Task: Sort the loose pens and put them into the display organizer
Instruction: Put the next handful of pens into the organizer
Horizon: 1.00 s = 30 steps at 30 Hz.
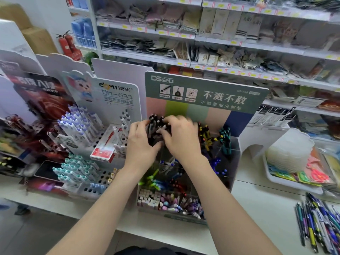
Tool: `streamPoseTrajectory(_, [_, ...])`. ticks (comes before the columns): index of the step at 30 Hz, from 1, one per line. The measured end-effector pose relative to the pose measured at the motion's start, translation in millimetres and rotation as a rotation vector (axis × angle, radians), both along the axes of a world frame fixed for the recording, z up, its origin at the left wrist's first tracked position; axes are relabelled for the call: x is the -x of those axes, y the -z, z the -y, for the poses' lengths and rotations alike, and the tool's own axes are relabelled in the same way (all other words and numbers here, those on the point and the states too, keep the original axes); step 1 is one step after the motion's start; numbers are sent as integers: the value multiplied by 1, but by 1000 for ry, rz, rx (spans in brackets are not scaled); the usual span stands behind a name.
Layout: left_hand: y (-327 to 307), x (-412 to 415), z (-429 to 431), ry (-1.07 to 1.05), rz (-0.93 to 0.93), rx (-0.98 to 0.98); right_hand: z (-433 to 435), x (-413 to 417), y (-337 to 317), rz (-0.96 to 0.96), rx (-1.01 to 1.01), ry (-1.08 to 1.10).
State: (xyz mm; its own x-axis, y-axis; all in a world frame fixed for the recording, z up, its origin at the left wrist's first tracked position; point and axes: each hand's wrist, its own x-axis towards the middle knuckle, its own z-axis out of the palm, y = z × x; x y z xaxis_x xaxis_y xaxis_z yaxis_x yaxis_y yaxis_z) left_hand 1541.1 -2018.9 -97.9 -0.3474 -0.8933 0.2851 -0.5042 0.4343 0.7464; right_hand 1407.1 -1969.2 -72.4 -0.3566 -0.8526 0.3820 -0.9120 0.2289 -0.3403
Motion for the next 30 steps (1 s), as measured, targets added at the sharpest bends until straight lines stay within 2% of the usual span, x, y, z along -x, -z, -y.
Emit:
streamPoseTrajectory(2, [1,0,7,7,3,32,-1,-5,-2,-103,-4,67])
streamPoseTrajectory(4, [0,2,12,32,11,56,-1,-11,-1,-166,-77,-57])
streamPoseTrajectory(6, [0,4,17,55,11,81,-1,-10,-4,22,-114,-174])
streamPoseTrajectory(8, [-2,6,22,81,1,108,4,-6,-7,226,-102,-183])
streamPoseTrajectory(10, [-4,6,26,124,-3,129,8,-6,-11,252,-114,-189])
streamPoseTrajectory(13, [-4,2,35,134,-39,138,9,-4,-18,352,74,-106])
streamPoseTrajectory(16, [-3,-5,43,25,-85,126,0,10,-22,308,252,119])
streamPoseTrajectory(23, [-2,-8,51,107,16,297,-3,9,-10,167,18,-13])
streamPoseTrajectory(26, [-1,-11,47,119,7,249,-1,-2,-8,40,-130,-35])
streamPoseTrajectory(30, [-9,-11,48,169,-37,238,7,-17,-4,-146,-176,150])
